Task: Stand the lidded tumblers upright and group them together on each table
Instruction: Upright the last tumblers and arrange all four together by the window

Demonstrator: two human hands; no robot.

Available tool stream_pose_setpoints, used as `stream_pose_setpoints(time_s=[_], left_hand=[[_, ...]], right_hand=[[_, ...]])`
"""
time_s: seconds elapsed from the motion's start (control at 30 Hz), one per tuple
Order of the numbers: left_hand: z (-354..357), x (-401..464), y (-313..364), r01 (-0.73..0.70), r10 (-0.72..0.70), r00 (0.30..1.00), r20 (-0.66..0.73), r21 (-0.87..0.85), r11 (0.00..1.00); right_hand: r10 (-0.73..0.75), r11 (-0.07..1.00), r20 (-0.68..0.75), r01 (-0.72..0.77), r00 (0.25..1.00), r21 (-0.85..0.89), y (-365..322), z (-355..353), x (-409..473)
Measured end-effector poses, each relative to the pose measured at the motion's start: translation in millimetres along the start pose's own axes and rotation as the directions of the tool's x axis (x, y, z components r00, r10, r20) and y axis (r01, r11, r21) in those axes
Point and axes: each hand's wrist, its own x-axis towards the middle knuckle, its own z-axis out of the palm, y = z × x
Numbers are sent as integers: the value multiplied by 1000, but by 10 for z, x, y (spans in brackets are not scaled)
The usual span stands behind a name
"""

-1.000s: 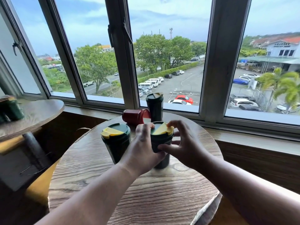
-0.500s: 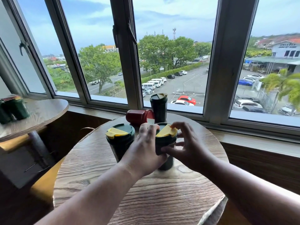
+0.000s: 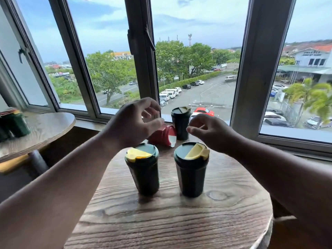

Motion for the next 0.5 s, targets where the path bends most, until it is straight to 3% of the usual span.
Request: stream_pose_setpoints(time_s=[0.1,0.27,0.4,0.5], left_hand=[[-2,320,-424,78,-76,996,48,-56,995],[330,705,-1259,72,-81,969,232,48,996],[642,858,-1597,-93,-23,900,435,241,966],[844,950,-1756,-201,19,867,499,314,928]], right_hand=[[-7,991,80,18,997,-136,-3,-2,409],[42,921,229,51,972,-386,70,188,902],[103,842,372,119,922,-526,158,438,1126],[93,793,409,181,908,-582,183,568,1255]])
